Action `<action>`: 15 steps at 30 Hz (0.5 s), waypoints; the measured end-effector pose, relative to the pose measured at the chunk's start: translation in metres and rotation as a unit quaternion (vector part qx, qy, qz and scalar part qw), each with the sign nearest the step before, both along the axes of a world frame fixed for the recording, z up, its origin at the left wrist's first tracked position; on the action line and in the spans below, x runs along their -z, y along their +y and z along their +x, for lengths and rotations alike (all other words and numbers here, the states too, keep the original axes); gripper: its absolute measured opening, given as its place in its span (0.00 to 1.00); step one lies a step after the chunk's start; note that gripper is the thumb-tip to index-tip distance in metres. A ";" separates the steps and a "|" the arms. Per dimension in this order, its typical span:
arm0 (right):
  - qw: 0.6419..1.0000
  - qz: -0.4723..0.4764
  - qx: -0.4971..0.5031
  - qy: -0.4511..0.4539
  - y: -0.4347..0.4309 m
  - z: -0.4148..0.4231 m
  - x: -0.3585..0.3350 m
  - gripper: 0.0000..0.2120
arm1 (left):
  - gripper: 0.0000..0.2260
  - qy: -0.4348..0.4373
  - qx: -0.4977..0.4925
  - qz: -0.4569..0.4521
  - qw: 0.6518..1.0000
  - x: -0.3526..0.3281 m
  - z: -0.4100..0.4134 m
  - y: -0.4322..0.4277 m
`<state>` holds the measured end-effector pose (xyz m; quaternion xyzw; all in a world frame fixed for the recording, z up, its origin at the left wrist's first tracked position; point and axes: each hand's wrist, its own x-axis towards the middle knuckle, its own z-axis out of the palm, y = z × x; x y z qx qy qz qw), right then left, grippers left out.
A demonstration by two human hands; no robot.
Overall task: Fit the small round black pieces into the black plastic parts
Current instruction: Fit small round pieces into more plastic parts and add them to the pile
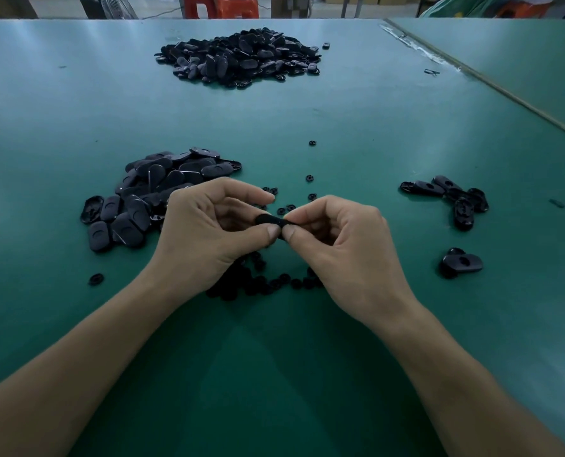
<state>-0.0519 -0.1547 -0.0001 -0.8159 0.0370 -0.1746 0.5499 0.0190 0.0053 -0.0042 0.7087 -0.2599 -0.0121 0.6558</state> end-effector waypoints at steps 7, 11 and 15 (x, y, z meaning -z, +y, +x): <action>0.995 -0.076 0.056 -0.035 -0.002 -0.002 -0.001 0.10 | 0.12 -0.075 -0.131 -0.004 0.989 0.003 0.005 0.003; 0.987 -0.108 0.118 -0.025 -0.012 0.000 -0.001 0.08 | 0.11 -0.154 -0.237 0.069 0.957 0.002 0.015 0.013; 0.984 -0.120 0.129 -0.021 -0.016 0.000 0.000 0.06 | 0.07 -0.191 -0.293 0.182 0.919 0.003 0.029 0.027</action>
